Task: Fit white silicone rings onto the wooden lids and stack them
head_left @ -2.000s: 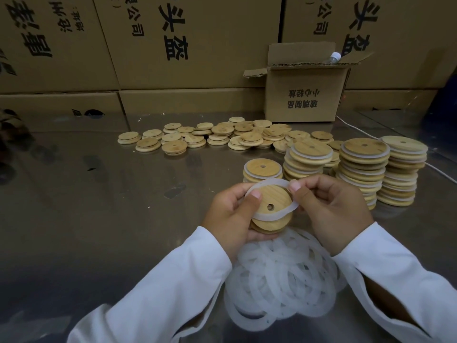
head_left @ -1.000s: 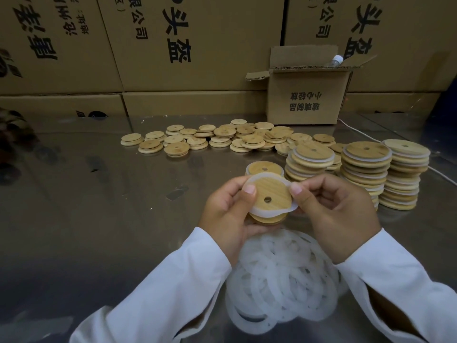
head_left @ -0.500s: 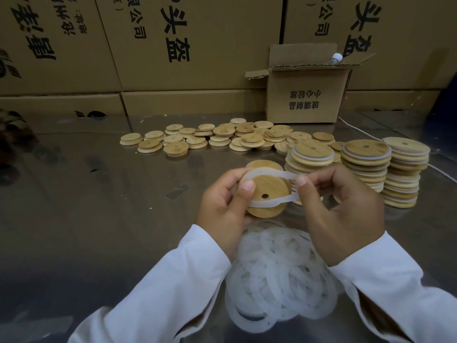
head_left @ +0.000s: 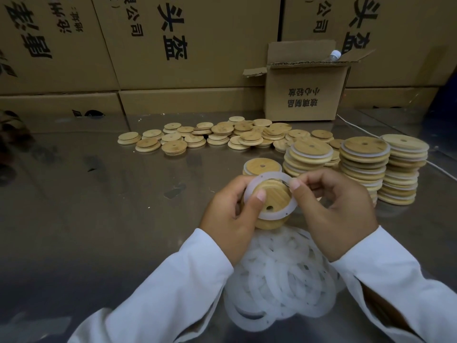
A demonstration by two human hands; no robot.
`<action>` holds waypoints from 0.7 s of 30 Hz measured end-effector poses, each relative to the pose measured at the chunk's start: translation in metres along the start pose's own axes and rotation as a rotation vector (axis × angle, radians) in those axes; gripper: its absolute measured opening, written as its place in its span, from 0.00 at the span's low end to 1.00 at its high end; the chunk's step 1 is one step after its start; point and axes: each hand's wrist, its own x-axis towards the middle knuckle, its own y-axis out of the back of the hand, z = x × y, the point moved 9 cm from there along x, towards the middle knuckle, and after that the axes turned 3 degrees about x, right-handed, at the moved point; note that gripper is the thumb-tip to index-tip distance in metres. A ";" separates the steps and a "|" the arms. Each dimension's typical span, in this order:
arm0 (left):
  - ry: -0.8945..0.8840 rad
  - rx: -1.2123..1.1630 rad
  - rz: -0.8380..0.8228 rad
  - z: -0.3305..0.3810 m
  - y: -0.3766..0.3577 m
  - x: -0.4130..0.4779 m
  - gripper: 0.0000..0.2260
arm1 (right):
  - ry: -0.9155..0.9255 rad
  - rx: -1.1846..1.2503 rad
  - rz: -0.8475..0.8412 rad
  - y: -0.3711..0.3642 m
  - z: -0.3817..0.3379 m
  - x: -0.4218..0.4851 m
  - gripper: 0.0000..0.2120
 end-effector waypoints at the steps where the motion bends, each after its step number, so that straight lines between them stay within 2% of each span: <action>1: 0.003 -0.002 0.007 0.000 0.001 0.000 0.10 | -0.001 -0.001 -0.003 0.000 0.000 0.000 0.08; 21: 0.011 -0.042 0.096 0.002 0.011 0.002 0.13 | -0.020 -0.045 0.000 -0.003 0.002 -0.003 0.07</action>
